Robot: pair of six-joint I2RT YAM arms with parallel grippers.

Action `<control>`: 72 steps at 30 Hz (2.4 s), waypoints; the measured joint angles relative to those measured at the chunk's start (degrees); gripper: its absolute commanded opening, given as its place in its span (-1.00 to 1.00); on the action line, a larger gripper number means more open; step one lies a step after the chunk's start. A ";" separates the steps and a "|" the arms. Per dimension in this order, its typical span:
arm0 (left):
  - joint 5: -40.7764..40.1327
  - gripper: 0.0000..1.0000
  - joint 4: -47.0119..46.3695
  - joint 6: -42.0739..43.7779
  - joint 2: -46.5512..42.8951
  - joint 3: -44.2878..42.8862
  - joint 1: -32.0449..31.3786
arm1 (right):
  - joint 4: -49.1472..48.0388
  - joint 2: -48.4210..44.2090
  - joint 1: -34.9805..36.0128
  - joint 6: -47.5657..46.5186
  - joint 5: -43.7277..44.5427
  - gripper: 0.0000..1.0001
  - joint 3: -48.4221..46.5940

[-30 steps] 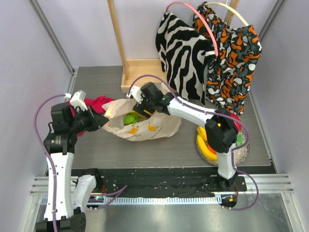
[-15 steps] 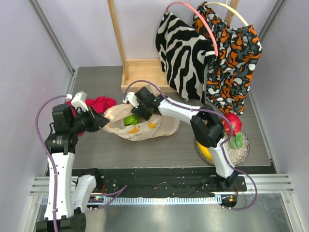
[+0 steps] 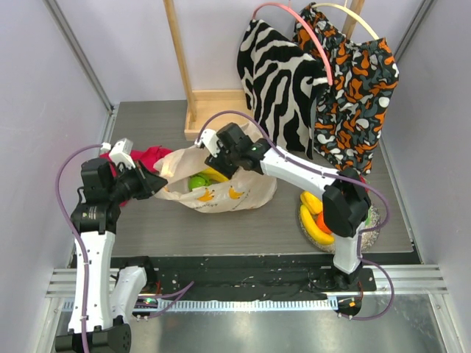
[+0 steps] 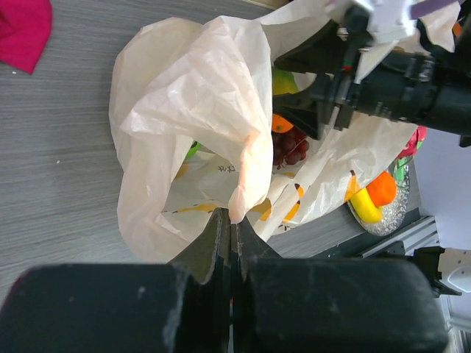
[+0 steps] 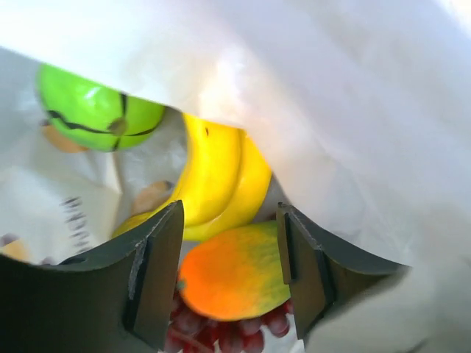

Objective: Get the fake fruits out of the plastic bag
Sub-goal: Take out the fake fruit from the plastic bag, then place the fake fruit on the plate.

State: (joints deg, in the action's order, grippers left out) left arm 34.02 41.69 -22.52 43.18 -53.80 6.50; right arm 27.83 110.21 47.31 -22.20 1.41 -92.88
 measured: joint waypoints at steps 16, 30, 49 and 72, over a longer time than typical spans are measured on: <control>0.15 -1.00 -0.11 0.22 0.15 0.00 0.00 | 0.98 4.44 1.16 4.37 -7.21 0.46 -0.98; 0.13 -1.00 -0.35 0.39 1.22 0.00 0.00 | -2.89 12.52 1.70 1.40 3.17 -0.62 -4.98; -4.02 -1.00 -15.19 -0.17 11.30 -8.52 0.00 | 17.38 -14.80 0.79 -7.48 -23.67 -0.74 -6.23; -0.02 -1.00 -18.36 -2.86 8.68 -4.96 -0.26 | -7.96 -4.79 -12.07 19.32 -19.74 -0.81 -38.32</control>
State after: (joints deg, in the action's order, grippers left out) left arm 34.00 23.33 -25.39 51.86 -58.76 6.24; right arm 19.88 105.43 35.24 -2.87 -18.33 -131.20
